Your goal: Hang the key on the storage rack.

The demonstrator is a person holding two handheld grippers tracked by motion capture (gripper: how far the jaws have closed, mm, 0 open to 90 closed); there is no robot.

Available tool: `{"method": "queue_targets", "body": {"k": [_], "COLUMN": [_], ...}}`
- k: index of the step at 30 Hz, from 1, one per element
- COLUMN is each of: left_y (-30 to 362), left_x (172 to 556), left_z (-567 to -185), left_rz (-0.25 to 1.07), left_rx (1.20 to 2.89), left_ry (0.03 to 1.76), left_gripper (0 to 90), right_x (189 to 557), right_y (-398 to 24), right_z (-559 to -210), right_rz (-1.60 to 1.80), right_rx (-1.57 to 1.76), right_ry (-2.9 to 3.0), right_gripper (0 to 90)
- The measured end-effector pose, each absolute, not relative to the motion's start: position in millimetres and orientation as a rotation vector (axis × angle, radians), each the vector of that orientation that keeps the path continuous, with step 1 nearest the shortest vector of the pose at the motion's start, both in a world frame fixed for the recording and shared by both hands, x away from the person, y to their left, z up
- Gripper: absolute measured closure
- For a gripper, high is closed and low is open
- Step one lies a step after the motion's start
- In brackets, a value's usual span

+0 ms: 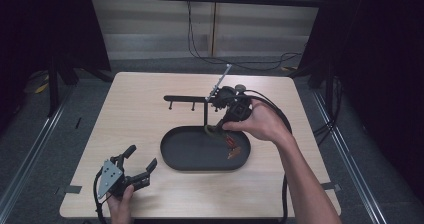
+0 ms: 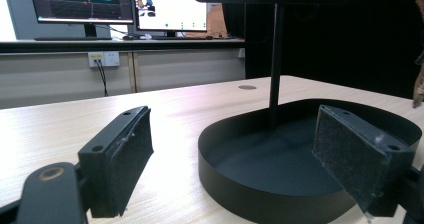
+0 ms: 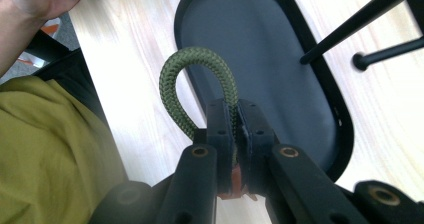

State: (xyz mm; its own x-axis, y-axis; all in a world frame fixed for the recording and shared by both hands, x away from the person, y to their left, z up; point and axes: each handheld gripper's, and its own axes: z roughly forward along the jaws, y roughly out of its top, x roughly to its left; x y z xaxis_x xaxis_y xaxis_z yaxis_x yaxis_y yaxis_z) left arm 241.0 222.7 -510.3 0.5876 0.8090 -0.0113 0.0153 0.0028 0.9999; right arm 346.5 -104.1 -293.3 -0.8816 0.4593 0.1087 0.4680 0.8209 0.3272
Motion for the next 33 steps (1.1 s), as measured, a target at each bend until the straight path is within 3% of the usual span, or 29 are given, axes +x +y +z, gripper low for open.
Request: {"method": "queue_targets", "body": {"k": [33], "left_y": [223], "left_x": [241], "left_z": [-510], "left_rz": [0.722], "left_rx": [1.45], "left_ry": [0.742], "left_gripper": [15.7], "right_x": [403], "right_y": [-105], "right_z": [-277], "right_rz": [-0.527], "right_rx": [-0.893], "right_ry": [-2.982], "right_gripper": [85.4]}}
